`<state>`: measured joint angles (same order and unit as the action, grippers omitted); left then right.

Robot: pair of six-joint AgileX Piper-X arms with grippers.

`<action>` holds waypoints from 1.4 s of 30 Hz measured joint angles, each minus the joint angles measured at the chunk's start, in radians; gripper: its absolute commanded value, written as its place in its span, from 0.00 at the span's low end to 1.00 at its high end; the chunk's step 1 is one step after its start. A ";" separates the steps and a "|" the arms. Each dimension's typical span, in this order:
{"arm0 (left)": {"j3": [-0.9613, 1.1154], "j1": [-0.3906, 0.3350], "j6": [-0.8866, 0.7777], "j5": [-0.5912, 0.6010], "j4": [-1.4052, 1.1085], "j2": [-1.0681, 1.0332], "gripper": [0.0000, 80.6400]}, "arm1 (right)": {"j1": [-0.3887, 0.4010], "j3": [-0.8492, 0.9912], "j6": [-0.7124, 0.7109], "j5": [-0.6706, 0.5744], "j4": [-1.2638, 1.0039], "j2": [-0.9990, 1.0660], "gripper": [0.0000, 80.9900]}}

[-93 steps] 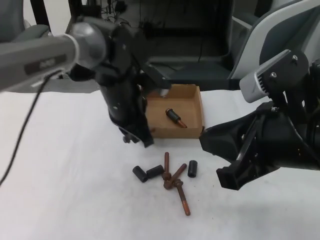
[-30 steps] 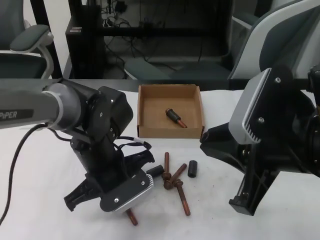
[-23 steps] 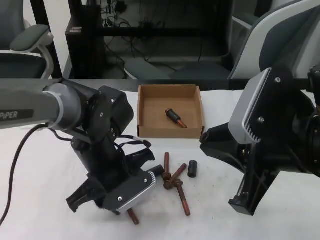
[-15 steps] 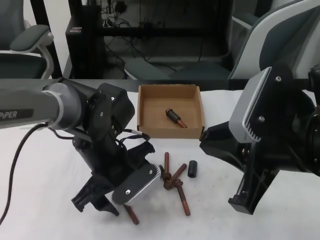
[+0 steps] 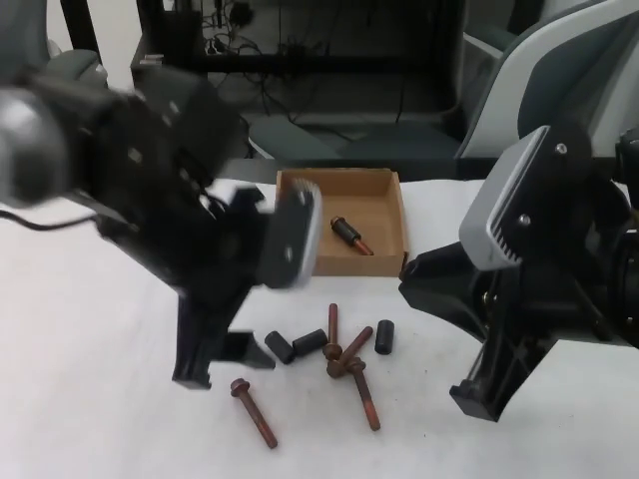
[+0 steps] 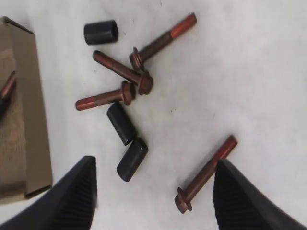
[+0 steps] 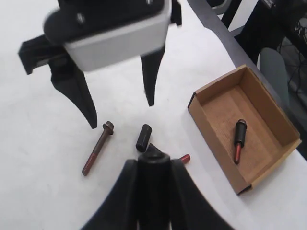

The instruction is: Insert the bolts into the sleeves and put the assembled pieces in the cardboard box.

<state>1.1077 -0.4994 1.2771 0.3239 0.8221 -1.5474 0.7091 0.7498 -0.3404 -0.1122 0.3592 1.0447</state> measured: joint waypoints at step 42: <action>-0.011 -0.146 -2.190 -0.408 0.112 0.010 0.81 | 0.000 0.005 0.132 0.000 0.000 -0.014 0.01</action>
<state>1.0964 -0.6458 -0.9128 -0.0838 0.9339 -1.5377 0.7091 0.7545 -0.2082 -0.1122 0.3592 1.0307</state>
